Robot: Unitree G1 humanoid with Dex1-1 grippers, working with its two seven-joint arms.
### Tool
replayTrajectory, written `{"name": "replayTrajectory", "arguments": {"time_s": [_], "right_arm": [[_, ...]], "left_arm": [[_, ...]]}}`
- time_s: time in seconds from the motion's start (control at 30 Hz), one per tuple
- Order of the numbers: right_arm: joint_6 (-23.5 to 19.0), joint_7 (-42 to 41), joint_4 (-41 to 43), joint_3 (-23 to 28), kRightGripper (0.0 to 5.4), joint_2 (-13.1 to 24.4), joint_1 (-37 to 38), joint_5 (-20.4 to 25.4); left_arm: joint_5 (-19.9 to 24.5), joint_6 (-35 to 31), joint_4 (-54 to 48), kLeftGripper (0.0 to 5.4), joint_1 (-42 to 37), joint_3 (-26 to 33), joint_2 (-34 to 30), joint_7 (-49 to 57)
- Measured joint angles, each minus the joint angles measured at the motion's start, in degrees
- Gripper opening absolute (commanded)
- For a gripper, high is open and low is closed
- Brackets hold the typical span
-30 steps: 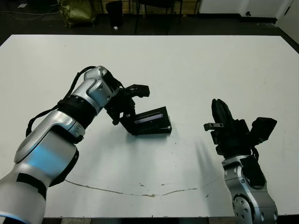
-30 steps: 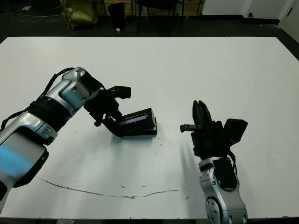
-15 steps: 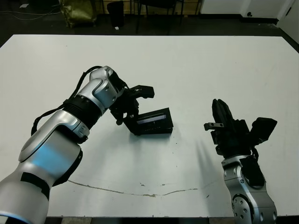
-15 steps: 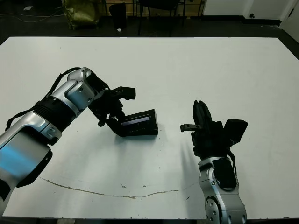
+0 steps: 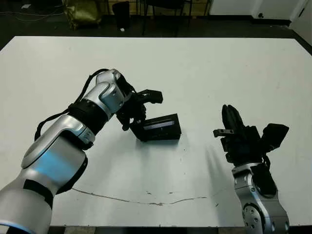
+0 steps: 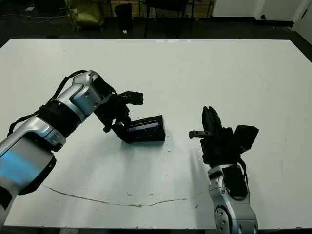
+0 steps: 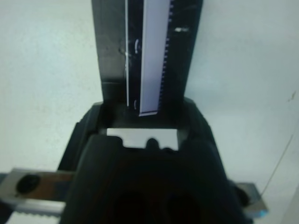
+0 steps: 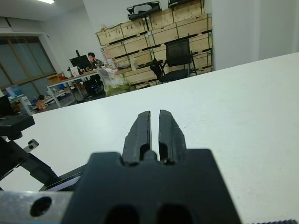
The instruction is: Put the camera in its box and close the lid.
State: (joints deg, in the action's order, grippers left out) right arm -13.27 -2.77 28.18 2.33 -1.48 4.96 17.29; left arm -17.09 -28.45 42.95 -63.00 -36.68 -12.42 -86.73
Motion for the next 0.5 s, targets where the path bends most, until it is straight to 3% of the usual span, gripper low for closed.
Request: {"name": "replayTrajectory", "arguments": {"time_s": [0.4, 0.5], "right_arm": [[0.05, -0.18, -0.20, 0.03, 0.00, -0.02, 0.07, 0.03], [0.05, -0.31, -0.21, 0.04, 0.00, -0.05, 0.10, 0.26]], "left_arm": [[-0.74, 0.99, 0.67, 2.07, -0.17, 0.14, 0.96, 0.52], [-0.83, 1.99, 0.60, 2.64, -0.08, 0.06, 1.01, 0.83]]}}
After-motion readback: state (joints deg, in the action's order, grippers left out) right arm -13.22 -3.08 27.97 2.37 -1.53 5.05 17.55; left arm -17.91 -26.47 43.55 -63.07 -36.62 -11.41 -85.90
